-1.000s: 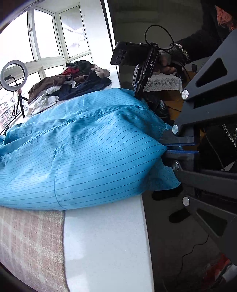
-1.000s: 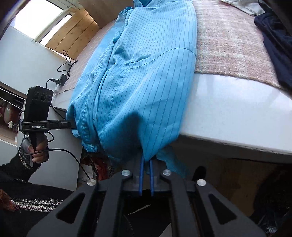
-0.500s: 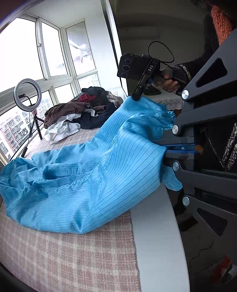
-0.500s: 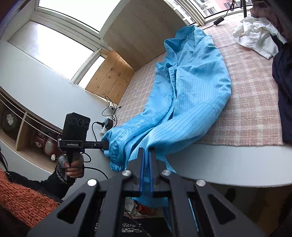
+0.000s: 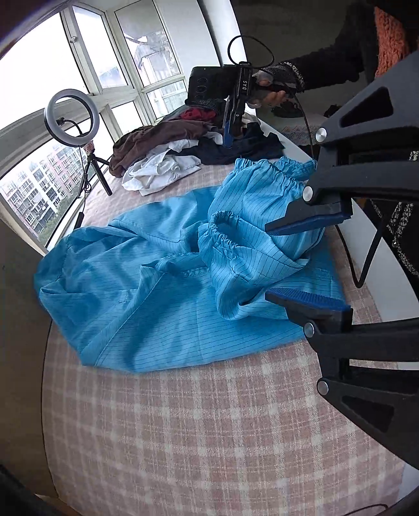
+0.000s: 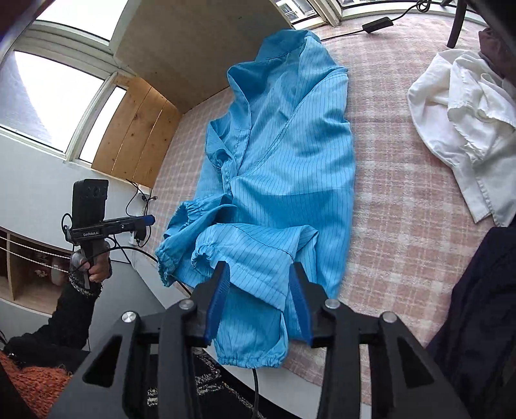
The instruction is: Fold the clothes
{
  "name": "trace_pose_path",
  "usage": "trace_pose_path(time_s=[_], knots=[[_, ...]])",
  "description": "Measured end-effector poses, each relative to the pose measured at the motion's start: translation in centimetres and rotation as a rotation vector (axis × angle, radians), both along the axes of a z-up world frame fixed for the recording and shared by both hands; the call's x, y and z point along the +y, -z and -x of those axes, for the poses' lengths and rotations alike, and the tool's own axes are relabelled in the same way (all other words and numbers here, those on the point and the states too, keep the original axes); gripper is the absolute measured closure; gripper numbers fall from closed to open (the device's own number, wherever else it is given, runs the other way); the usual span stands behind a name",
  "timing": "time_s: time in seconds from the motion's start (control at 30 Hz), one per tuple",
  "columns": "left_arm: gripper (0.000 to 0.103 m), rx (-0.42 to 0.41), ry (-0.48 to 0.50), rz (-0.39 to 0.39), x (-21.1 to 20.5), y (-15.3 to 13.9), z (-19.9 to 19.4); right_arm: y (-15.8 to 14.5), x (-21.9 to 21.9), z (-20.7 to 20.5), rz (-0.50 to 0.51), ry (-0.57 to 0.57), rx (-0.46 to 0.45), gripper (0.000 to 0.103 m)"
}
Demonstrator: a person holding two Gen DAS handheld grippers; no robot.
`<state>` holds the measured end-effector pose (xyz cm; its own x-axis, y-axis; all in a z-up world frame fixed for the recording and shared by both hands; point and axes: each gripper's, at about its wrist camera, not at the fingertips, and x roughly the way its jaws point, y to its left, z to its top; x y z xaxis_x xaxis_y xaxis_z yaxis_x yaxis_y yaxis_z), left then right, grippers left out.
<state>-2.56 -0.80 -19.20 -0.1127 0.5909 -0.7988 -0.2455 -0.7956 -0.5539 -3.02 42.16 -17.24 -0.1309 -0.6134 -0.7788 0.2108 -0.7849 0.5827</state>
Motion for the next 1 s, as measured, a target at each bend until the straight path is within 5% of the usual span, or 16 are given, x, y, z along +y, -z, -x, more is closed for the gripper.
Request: trace_pose_path(time_s=[0.03,0.2,0.4,0.57,0.7,0.83,1.0], knots=[[0.070,-0.018,0.019,0.019,0.3,0.2,-0.6,0.7,-0.2,-0.8,-0.022,-0.038,-0.022,0.064],[0.067,-0.256,0.083,-0.131,3.8,3.8,-3.1,4.5,-3.0,-3.9,0.004,-0.149,-0.128,0.062],[0.067,-0.338,0.226,-0.110,9.0,7.8,-4.8,8.0,-5.9,-5.1,0.032,-0.227,-0.196,0.060],[0.081,-0.251,0.213,-0.043,10.1,7.1,-0.7,6.3,-6.6,-3.0,0.150,-0.205,-0.165,0.073],[0.075,-0.039,0.141,-0.026,9.7,1.7,6.1,-1.2,-3.4,4.6,0.184,0.034,0.086,0.072],[0.059,0.078,0.140,0.052,7.2,-1.3,7.0,-4.8,-2.7,5.1,-0.117,-0.079,0.255,0.054],[0.056,0.024,0.124,0.133,3.7,2.6,4.3,0.4,-2.9,0.3,-0.239,-0.263,0.145,0.054]])
